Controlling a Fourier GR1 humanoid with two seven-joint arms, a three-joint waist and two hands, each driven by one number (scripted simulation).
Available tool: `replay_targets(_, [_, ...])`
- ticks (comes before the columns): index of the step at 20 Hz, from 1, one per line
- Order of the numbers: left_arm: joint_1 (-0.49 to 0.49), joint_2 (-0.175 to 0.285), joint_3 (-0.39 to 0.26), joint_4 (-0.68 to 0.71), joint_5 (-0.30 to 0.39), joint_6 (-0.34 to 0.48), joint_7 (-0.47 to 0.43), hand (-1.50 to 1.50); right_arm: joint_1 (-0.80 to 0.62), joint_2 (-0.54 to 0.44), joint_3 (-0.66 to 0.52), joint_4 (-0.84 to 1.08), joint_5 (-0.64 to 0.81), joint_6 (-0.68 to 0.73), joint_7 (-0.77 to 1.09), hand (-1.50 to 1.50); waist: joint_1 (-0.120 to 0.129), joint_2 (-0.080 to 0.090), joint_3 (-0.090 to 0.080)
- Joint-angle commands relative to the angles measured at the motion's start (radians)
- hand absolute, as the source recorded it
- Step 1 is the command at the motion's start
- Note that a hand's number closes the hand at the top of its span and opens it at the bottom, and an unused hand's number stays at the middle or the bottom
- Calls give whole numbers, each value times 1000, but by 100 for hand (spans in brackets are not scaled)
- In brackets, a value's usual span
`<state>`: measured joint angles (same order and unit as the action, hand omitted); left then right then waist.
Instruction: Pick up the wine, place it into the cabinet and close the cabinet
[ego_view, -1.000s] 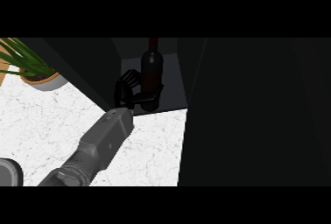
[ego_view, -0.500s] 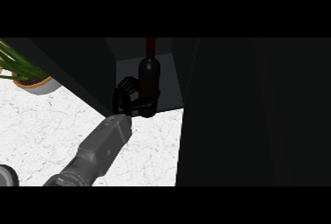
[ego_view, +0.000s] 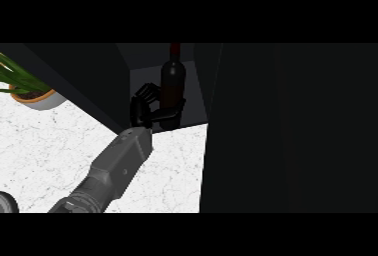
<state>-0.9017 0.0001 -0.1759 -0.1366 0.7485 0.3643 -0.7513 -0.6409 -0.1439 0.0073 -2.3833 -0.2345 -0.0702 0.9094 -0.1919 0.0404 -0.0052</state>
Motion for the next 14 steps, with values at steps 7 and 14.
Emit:
replay_targets(7, [-73,0,-21,-13,42,70,20,150,37,-5,-14,-8,-5,8,-7,-150,15,2,1])
replay_targets(14, [-164,0,-31,5,51,116,82,150,51,-3,-33,-6,-12,16,-37,-150,24,5,3])
